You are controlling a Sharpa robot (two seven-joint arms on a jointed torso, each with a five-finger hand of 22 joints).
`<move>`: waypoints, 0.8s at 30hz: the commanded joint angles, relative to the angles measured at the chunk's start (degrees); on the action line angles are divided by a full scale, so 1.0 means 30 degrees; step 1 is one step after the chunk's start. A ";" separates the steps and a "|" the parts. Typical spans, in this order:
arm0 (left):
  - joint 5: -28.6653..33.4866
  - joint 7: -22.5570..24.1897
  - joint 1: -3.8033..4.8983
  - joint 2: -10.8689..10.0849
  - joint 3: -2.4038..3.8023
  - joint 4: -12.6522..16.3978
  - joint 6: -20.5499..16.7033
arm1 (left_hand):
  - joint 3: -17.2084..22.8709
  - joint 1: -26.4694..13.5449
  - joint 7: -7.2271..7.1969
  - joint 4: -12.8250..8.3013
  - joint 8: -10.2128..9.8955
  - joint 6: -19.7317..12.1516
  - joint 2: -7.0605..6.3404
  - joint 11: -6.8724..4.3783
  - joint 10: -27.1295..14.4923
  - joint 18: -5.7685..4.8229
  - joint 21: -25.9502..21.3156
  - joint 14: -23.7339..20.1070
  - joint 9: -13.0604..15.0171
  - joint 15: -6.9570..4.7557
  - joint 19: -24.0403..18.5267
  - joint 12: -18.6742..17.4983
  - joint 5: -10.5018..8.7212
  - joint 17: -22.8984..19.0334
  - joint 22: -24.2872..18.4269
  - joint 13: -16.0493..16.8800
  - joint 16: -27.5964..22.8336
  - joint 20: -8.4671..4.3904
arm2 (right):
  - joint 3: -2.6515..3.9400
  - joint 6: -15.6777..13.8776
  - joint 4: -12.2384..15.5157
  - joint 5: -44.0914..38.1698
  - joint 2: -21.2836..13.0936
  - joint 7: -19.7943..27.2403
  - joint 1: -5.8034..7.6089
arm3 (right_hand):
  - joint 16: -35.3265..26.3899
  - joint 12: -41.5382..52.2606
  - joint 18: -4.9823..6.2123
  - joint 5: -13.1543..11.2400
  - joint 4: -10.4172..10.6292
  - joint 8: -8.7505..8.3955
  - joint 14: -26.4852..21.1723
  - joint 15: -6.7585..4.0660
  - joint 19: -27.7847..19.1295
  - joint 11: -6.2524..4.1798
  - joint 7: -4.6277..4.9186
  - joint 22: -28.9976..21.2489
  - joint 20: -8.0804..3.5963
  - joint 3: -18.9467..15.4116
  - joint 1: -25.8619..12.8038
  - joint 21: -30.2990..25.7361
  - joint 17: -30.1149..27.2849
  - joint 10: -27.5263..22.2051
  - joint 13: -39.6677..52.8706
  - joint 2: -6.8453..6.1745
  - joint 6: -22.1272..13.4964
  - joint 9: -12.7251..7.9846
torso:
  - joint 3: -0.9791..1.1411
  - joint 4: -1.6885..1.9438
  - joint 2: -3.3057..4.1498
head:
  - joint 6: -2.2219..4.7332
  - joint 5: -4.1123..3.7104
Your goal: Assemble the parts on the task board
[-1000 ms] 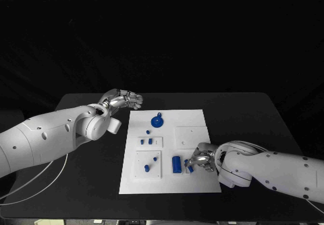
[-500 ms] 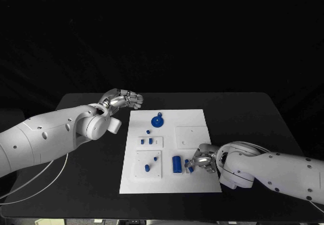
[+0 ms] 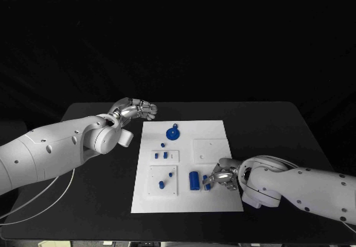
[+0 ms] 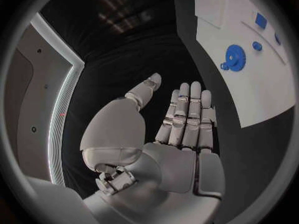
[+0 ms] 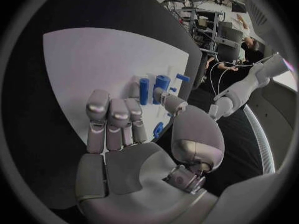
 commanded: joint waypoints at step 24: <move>0.0010 0.0111 0.0022 0.0016 0.0009 0.0001 0.0236 | 0.0020 -0.0060 -0.0008 0.0054 0.0133 -0.0150 -0.0003 -0.0011 -0.0132 0.0063 -0.0101 0.0102 -0.0037 0.0012 0.0072 -0.0003 -0.0037 0.0053 0.0046 -0.0037 -0.0092 0.0041 | 0.0168 0.0552 0.0135 -0.0709 -0.0253 0.1346 0.0006 | -0.0057 0.0052 0.1127 0.0253 -0.0620 -0.0058 0.0002 -0.0146 -0.0048 0.0013 0.0068 0.0215 -0.0246 -0.0143 0.0853 -0.0018 0.0023 0.0188 0.0098 0.0404 -0.0065 0.0081 | 0.0000 -0.0007 -0.0002 | 0.0069 -0.0011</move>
